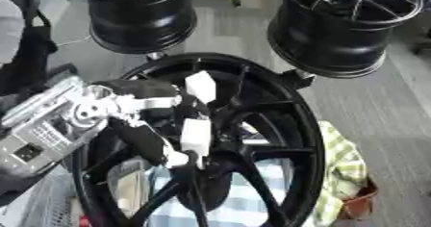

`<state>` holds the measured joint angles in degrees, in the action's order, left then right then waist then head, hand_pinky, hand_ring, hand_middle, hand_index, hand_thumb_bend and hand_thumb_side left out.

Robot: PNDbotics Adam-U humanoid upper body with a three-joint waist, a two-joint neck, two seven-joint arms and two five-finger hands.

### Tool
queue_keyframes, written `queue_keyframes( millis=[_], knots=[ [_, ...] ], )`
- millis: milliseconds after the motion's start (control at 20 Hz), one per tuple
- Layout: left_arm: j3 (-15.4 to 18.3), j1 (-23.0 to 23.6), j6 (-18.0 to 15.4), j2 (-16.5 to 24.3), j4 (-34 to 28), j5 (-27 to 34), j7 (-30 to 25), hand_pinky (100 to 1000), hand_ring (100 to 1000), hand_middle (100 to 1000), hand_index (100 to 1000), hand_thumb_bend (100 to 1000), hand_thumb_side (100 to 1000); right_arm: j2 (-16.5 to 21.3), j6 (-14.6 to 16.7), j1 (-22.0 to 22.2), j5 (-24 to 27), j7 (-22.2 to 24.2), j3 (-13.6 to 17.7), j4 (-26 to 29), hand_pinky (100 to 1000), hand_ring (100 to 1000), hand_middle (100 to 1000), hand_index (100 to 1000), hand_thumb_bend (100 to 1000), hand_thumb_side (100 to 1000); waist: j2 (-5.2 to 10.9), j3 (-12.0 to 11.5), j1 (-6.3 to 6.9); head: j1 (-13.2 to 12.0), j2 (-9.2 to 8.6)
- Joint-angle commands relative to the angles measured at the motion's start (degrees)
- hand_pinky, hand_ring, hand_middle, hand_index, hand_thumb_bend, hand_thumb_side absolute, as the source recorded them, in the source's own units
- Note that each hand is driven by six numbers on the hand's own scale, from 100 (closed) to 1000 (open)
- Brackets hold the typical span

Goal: Pull the pin out of the wheel hub.

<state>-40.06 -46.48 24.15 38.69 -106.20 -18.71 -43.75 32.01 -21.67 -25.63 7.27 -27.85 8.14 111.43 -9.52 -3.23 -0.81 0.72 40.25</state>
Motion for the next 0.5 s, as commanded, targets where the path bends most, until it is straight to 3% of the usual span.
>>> queue_keyframes(
  millis=[50, 500],
  knots=[
    [0.2, -0.9, 0.2, 0.3, 0.0, -0.4, -0.4, 735, 730, 686, 891, 320, 373, 0.8, 0.2, -0.6, 0.4, -0.1, 0.7, 0.4, 781, 600, 584, 717, 231, 390, 0.70, 0.0, -0.05, -0.1, -0.65],
    [-0.2, -0.7, -0.3, -0.5, 1.7, -1.1, -0.3, 718, 685, 628, 820, 293, 370, 0.7, 0.3, -0.4, 0.6, -0.5, 0.9, 0.5, 782, 601, 584, 718, 230, 390, 0.72, 0.2, -0.10, -0.2, -0.80]
  ],
)
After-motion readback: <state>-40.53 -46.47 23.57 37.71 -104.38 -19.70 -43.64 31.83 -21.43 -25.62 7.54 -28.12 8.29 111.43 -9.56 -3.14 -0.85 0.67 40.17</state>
